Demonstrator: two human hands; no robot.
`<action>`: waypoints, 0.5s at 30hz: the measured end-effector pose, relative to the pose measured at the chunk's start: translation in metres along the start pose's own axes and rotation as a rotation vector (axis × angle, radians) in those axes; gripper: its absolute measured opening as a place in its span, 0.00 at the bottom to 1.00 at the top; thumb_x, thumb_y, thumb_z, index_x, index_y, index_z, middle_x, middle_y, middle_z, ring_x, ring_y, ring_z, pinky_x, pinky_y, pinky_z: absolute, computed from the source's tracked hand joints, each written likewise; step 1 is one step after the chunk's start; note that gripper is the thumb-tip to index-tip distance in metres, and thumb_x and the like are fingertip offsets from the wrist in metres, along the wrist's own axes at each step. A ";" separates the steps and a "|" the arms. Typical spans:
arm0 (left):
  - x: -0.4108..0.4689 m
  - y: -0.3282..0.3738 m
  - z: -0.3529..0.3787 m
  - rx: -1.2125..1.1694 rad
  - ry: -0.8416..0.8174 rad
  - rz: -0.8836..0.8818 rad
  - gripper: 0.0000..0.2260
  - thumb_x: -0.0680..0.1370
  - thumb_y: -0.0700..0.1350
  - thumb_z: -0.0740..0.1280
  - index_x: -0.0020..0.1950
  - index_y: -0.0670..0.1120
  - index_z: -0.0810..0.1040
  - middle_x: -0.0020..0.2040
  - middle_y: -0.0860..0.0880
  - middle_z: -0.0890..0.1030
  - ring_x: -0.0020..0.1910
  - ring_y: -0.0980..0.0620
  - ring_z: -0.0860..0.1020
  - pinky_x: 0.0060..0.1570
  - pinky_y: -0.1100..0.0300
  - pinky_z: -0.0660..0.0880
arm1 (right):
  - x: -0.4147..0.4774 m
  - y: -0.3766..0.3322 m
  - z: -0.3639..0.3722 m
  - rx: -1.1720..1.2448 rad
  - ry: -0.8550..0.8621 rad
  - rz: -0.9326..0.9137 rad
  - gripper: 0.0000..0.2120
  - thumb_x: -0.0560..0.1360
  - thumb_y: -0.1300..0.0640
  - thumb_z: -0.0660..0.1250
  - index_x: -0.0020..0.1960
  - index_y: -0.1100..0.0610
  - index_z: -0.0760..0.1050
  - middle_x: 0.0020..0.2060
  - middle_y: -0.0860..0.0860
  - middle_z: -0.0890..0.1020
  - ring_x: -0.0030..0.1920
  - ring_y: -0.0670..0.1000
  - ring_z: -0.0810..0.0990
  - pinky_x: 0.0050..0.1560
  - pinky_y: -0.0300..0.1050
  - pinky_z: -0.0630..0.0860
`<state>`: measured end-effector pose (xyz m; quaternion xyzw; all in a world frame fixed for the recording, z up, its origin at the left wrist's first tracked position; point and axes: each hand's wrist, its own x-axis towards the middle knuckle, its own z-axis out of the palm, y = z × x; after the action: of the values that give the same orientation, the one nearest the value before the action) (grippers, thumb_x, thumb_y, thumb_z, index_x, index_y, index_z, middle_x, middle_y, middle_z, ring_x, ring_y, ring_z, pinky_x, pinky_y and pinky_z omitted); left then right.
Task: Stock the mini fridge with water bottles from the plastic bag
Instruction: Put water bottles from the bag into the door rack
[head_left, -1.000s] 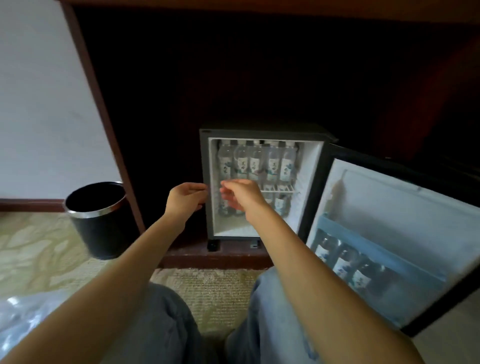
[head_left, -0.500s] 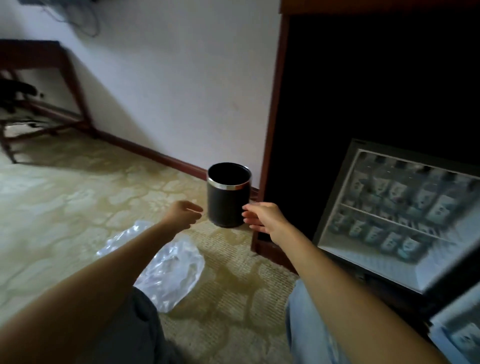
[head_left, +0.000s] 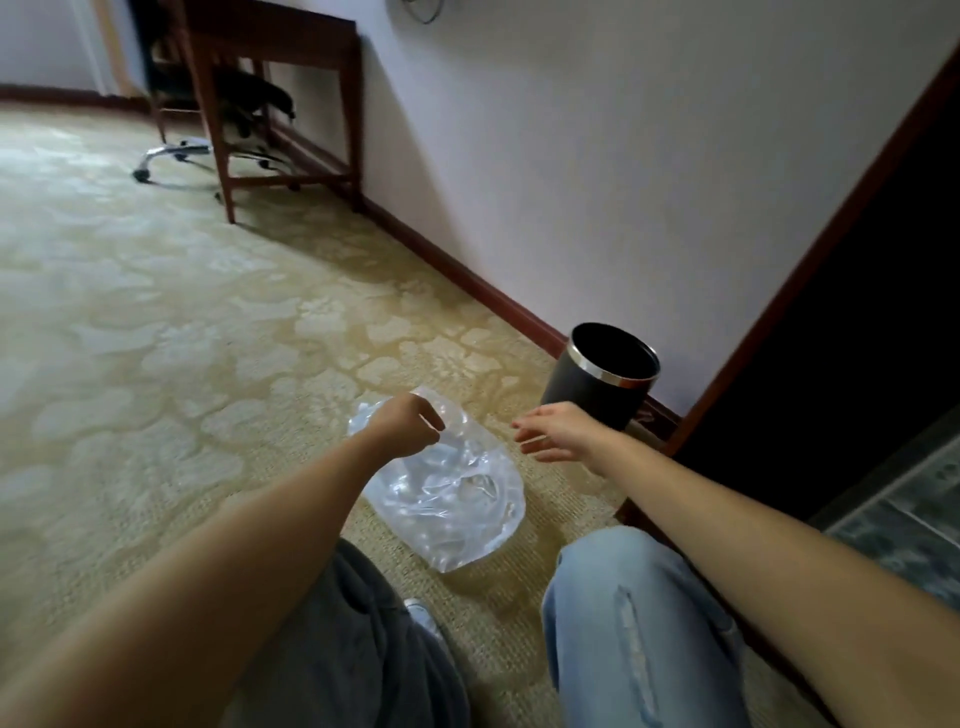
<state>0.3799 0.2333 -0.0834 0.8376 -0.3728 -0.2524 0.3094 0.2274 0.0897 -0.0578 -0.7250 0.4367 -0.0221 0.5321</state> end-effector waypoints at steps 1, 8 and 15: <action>-0.001 -0.006 -0.003 -0.006 0.003 -0.011 0.10 0.76 0.37 0.67 0.56 0.42 0.81 0.55 0.43 0.82 0.54 0.46 0.79 0.57 0.53 0.76 | 0.006 -0.007 0.002 -0.011 -0.016 -0.021 0.12 0.79 0.57 0.64 0.58 0.62 0.77 0.42 0.51 0.81 0.40 0.47 0.80 0.40 0.37 0.77; 0.014 -0.022 -0.006 -0.105 0.036 -0.085 0.10 0.76 0.37 0.67 0.56 0.42 0.81 0.52 0.41 0.82 0.41 0.51 0.77 0.46 0.59 0.76 | 0.042 0.012 0.029 -0.017 -0.116 -0.007 0.12 0.79 0.58 0.64 0.59 0.64 0.76 0.45 0.54 0.82 0.43 0.50 0.81 0.45 0.41 0.78; 0.069 -0.022 0.041 0.055 -0.038 -0.082 0.12 0.76 0.39 0.67 0.58 0.46 0.80 0.58 0.46 0.81 0.55 0.47 0.79 0.50 0.61 0.73 | 0.083 0.069 0.055 0.037 -0.103 0.068 0.11 0.79 0.61 0.61 0.58 0.65 0.76 0.40 0.53 0.80 0.39 0.47 0.78 0.41 0.38 0.75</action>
<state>0.4046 0.1775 -0.1400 0.8555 -0.3509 -0.2701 0.2685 0.2644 0.0731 -0.1722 -0.6998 0.4329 0.0251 0.5677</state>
